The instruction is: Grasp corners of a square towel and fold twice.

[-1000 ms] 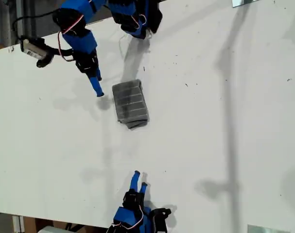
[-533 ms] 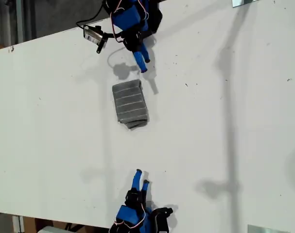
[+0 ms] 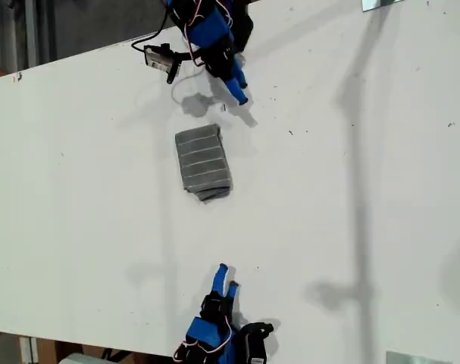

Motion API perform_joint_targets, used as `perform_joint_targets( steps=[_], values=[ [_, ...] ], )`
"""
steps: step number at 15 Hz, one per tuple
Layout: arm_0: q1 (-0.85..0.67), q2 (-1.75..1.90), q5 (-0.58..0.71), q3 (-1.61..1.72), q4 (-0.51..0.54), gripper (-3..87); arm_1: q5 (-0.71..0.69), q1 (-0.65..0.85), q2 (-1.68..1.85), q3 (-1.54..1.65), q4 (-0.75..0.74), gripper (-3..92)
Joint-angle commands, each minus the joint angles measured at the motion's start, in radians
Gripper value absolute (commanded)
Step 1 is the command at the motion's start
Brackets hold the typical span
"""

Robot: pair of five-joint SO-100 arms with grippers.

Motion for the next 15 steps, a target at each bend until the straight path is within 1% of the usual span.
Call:
perform_joint_targets(
  steps=[1,2,3,4,5,6,10,15],
  values=[
    [0.043,0.011,0.072,0.018,-0.035,31.7,0.003,-0.032,-0.005,-0.026,0.009,24.5],
    [0.066,0.017,0.163,0.017,-0.031,31.0,0.003,-0.031,-0.005,-0.032,0.017,24.5],
    [0.064,0.017,0.350,0.015,-0.031,30.2,0.003,-0.026,-0.005,-0.034,0.017,24.5],
    [0.063,0.017,0.611,0.015,-0.032,29.7,0.003,-0.021,-0.005,-0.034,0.017,24.5],
    [0.106,0.015,0.571,0.017,-0.034,27.6,0.003,-0.018,-0.005,-0.034,0.017,24.5],
    [0.123,0.015,0.649,0.017,-0.034,25.8,0.003,-0.015,-0.005,-0.034,0.018,24.5],
    [0.121,0.017,0.655,0.017,-0.035,20.6,0.003,-0.009,-0.005,-0.034,0.018,24.5],
    [0.120,0.017,0.655,0.017,-0.035,18.1,0.003,-0.006,-0.005,-0.034,0.018,24.5]
  ],
)
